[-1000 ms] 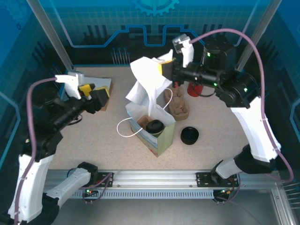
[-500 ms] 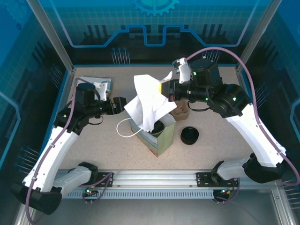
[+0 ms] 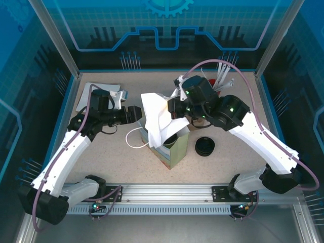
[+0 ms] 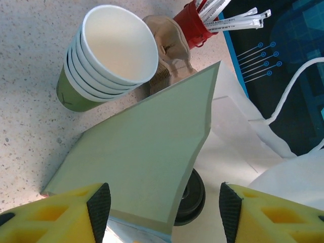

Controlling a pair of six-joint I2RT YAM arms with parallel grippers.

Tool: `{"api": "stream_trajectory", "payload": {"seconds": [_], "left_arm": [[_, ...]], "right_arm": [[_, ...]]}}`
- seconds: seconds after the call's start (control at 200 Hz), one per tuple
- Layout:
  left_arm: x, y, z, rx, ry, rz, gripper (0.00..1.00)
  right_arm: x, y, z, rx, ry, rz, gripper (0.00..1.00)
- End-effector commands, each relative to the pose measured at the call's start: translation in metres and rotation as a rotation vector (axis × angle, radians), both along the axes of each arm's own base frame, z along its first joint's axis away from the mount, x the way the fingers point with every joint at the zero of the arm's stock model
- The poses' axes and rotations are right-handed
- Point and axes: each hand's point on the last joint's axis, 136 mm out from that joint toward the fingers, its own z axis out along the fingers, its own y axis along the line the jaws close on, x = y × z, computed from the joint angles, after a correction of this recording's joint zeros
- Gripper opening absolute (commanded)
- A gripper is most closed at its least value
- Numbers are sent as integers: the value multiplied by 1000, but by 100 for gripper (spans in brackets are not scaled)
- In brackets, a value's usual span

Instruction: Pack the takeout coffee

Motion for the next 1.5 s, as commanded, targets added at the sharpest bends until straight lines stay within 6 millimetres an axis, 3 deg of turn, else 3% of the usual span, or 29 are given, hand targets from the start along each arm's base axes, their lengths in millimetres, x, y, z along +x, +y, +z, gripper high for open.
{"api": "stream_trajectory", "payload": {"seconds": [0.0, 0.185, 0.415, 0.7, 0.941, 1.271, 1.496], "left_arm": [[-3, -8, -4, -39, 19, -27, 60], [-3, -7, -9, -30, 35, -24, 53], [-3, -6, -12, -17, 45, -17, 46], [-3, -5, -9, -17, 41, -11, 40], [-3, -4, -9, -15, 43, -8, 39], [-4, -2, -12, -1, 46, -4, 39], [-3, -2, -10, 0, 42, -2, 39]], "right_arm": [[0, -7, -14, -113, -30, -29, 0], [-5, -3, -30, -227, -67, -9, 0], [-21, 24, -60, -357, -72, 186, 0], [-33, 33, -95, -487, -18, 314, 3], [-17, 12, -115, -671, 8, 245, 4], [-10, 5, -149, -824, 81, 273, 6], [4, -6, -152, -901, 67, 202, 9]]}}
